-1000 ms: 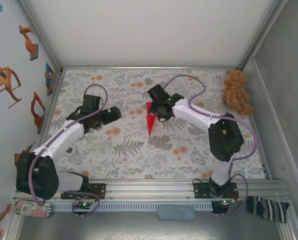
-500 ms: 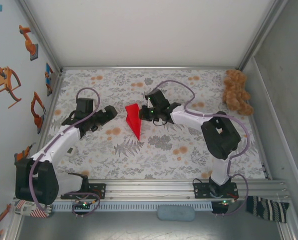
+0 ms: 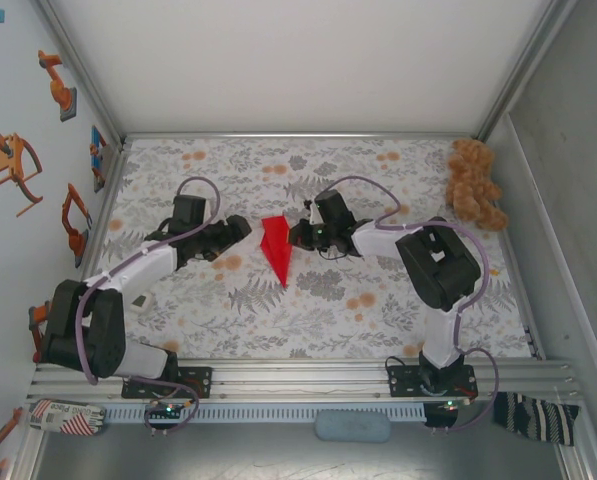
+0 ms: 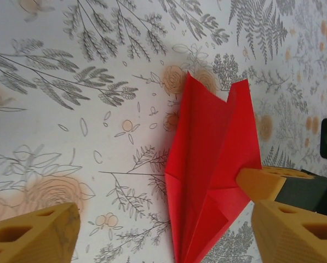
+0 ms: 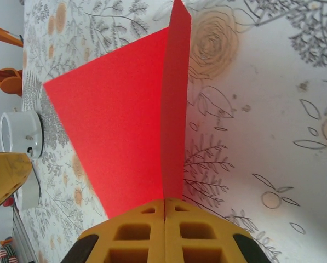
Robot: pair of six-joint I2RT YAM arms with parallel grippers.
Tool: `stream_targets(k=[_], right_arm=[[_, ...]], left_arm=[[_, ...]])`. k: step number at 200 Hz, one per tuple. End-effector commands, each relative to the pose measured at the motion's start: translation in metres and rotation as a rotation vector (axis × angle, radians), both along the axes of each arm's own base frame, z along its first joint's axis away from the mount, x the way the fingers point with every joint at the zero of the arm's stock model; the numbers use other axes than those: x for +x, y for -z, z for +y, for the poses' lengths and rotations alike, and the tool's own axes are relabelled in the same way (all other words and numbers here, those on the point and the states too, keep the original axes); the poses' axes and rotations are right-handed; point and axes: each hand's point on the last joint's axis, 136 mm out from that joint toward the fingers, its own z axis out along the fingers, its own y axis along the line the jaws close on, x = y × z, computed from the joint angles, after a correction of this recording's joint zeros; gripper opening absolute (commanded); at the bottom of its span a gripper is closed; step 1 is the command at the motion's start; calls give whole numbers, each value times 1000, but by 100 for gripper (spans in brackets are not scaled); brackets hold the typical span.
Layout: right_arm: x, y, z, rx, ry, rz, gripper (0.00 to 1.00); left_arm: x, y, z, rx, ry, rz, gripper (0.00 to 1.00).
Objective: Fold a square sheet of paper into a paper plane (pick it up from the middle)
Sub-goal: Turn over a paper plane at the top-center of the table.
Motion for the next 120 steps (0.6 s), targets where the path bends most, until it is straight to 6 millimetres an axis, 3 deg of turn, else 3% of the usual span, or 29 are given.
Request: stream_targets(k=[1,26,61,120], right_arm=[[3,11,-7,14,12,17,0],[3,19,-16,7,35,37,0],[2,20,-20,10,39,43,0],[2,21,-21,3,41,47,0]], left_arm=[[1,3,-19,-58,53,1,72],[1,16,-33,-86,96,41,58],[4,20,-58,-154,178,59,53],[4,21,-72,-133,206,65,59]])
